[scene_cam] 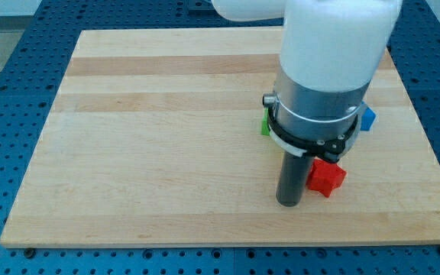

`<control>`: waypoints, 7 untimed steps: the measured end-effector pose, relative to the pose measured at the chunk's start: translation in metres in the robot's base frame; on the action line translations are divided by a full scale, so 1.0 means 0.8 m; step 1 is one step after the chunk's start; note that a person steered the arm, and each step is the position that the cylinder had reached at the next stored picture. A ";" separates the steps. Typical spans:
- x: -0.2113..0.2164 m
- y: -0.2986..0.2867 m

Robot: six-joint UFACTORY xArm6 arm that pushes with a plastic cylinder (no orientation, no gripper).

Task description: Move the red blocks down to the blue triangle

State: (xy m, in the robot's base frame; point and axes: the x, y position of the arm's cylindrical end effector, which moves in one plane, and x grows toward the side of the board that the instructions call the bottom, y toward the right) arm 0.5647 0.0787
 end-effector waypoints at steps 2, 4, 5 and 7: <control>-0.013 0.061; -0.011 0.042; 0.013 0.047; 0.003 0.113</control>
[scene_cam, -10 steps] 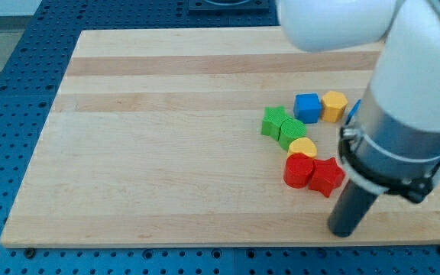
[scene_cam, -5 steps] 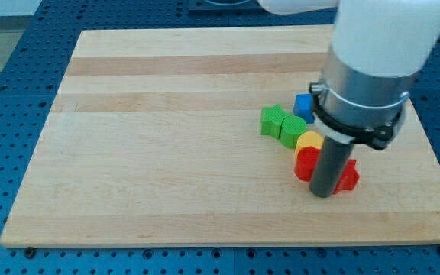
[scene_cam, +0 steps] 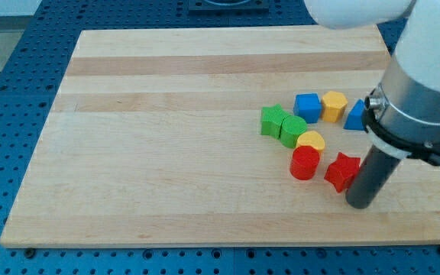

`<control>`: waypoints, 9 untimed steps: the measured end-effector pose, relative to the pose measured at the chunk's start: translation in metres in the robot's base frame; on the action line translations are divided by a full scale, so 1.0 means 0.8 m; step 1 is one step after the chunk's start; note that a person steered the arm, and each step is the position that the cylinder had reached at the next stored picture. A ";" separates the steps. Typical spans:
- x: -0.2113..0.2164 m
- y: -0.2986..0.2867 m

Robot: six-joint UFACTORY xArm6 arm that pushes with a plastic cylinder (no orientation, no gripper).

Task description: Move the red blocks down to the blue triangle

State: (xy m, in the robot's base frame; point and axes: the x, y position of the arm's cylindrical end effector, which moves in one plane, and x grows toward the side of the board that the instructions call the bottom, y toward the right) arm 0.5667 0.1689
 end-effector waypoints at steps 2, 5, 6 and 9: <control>0.024 -0.028; -0.026 -0.034; -0.028 -0.014; -0.005 -0.128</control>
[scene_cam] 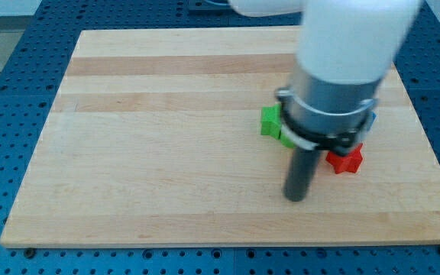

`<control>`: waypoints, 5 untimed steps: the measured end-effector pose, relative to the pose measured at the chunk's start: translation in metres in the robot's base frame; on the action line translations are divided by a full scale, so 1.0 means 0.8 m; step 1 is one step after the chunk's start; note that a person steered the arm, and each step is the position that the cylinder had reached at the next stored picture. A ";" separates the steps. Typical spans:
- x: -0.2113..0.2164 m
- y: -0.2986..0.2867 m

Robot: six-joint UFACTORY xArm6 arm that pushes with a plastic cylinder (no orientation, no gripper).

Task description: Move the red blocks down to the blue triangle

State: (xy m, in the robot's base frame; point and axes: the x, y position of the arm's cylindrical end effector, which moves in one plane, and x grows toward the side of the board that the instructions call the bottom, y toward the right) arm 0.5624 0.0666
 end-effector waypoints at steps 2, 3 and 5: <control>-0.051 -0.056; -0.057 -0.037; -0.050 0.065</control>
